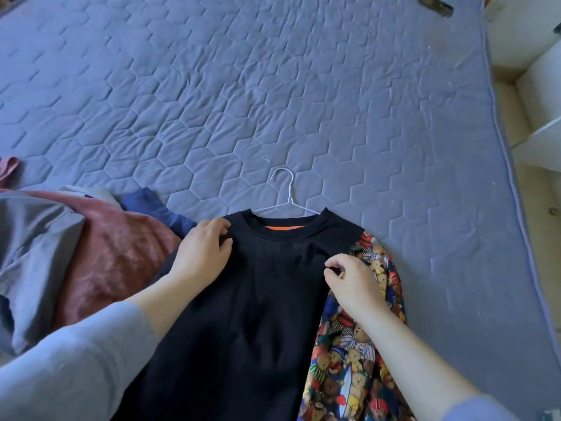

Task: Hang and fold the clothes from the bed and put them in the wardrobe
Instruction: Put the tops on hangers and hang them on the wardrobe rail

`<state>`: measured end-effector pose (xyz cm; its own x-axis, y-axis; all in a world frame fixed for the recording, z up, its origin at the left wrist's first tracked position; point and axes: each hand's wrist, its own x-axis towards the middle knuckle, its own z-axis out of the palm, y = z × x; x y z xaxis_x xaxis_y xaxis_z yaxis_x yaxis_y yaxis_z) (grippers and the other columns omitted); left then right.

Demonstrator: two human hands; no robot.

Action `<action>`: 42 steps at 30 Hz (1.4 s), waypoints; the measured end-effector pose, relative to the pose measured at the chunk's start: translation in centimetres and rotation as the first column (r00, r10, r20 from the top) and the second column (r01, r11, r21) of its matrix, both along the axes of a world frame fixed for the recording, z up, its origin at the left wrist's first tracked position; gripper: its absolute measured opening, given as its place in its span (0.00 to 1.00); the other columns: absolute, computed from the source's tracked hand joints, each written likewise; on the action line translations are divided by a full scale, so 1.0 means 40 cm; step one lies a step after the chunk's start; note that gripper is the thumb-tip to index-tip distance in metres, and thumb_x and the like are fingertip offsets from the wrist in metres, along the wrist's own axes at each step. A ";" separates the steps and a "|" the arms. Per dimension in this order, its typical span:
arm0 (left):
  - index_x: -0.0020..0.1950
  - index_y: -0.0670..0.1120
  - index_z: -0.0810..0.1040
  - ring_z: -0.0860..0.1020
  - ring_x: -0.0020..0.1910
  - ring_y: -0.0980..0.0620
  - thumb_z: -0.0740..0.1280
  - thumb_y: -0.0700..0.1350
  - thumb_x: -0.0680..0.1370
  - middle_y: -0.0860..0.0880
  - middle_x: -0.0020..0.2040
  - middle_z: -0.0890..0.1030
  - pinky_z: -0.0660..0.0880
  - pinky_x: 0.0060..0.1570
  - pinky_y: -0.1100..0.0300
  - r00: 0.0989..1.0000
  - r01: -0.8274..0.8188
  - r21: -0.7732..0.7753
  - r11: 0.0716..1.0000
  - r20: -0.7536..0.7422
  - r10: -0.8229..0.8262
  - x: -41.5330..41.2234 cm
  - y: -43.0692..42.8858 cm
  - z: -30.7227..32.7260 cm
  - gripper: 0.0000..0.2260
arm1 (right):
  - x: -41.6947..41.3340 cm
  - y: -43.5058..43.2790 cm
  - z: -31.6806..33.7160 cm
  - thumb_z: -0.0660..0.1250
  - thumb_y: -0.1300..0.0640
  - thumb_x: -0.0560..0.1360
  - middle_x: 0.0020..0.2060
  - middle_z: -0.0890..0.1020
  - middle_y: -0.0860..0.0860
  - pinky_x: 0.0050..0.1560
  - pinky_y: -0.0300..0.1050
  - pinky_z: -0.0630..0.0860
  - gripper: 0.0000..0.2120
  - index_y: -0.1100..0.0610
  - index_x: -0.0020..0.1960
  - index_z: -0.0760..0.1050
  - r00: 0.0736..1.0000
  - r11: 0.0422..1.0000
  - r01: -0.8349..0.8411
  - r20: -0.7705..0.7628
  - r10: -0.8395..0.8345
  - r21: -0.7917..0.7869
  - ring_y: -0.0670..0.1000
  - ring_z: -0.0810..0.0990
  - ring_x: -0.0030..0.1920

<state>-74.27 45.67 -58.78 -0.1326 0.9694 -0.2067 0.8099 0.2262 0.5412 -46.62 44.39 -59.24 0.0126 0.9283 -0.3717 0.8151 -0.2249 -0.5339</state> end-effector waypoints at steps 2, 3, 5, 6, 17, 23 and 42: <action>0.66 0.43 0.74 0.76 0.59 0.44 0.67 0.43 0.77 0.44 0.61 0.77 0.71 0.58 0.53 0.998 0.027 -0.035 0.999 -0.047 -0.028 -0.006 0.031 -0.027 0.17 | 0.000 0.026 -0.028 0.65 0.55 0.77 0.55 0.77 0.46 0.46 0.38 0.66 0.08 0.51 0.56 0.78 1.000 1.000 0.002 0.022 -0.003 0.020 0.45 0.74 0.49; 0.67 0.43 0.72 0.75 0.61 0.42 0.66 0.43 0.77 0.42 0.63 0.75 0.70 0.58 0.53 0.998 0.030 -0.055 0.998 -0.062 -0.033 -0.007 0.044 -0.040 0.19 | 0.000 0.041 -0.041 0.65 0.55 0.77 0.56 0.77 0.47 0.46 0.39 0.66 0.09 0.51 0.56 0.78 0.999 1.000 -0.001 0.037 0.000 0.027 0.45 0.73 0.48; 0.71 0.42 0.68 0.72 0.64 0.40 0.65 0.42 0.78 0.40 0.67 0.72 0.69 0.61 0.51 0.998 0.003 -0.092 0.996 -0.055 -0.009 -0.002 0.062 -0.062 0.22 | 0.001 0.072 -0.064 0.65 0.55 0.77 0.58 0.76 0.48 0.48 0.40 0.67 0.10 0.53 0.58 0.77 0.998 0.999 -0.010 0.059 0.008 0.037 0.47 0.74 0.51; 0.73 0.42 0.66 0.71 0.65 0.39 0.65 0.43 0.78 0.40 0.69 0.70 0.68 0.62 0.51 0.999 -0.008 -0.103 0.995 -0.049 0.003 0.003 0.069 -0.073 0.24 | 0.003 0.088 -0.073 0.64 0.56 0.77 0.59 0.75 0.50 0.50 0.40 0.68 0.11 0.54 0.59 0.76 0.998 0.999 -0.015 0.069 0.012 0.043 0.49 0.74 0.55; 0.63 0.42 0.69 0.73 0.61 0.39 0.62 0.51 0.80 0.42 0.62 0.75 0.68 0.61 0.47 0.974 0.054 -0.264 0.963 -0.198 -0.109 0.015 0.178 -0.146 0.17 | 0.004 0.235 -0.155 0.62 0.57 0.79 0.76 0.60 0.56 0.73 0.52 0.61 0.26 0.56 0.76 0.61 0.978 0.996 -0.086 0.191 0.081 0.020 0.57 0.59 0.75; 0.61 0.43 0.74 0.73 0.60 0.40 0.60 0.49 0.81 0.43 0.60 0.75 0.66 0.60 0.47 0.946 0.002 -0.229 0.973 -0.314 -0.076 0.032 0.184 -0.157 0.13 | 0.014 0.252 -0.162 0.62 0.50 0.80 0.77 0.57 0.55 0.74 0.59 0.59 0.34 0.58 0.79 0.51 0.954 0.984 -0.135 0.253 0.160 -0.113 0.55 0.56 0.77; 0.50 0.43 0.74 0.74 0.48 0.44 0.56 0.45 0.82 0.48 0.46 0.76 0.65 0.42 0.54 0.953 0.277 0.119 0.953 -0.160 -0.257 0.078 0.076 0.050 0.09 | 0.037 0.138 0.036 0.62 0.54 0.81 0.48 0.76 0.54 0.48 0.50 0.73 0.12 0.61 0.56 0.78 0.976 0.915 -0.188 0.169 0.135 0.357 0.57 0.75 0.49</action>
<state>-71.15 48.69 -56.78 0.1169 0.9909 -0.0659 0.9008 -0.0779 0.4273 -45.13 49.91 -57.80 -0.1228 0.9924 -0.0077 0.8950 0.1074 -0.4330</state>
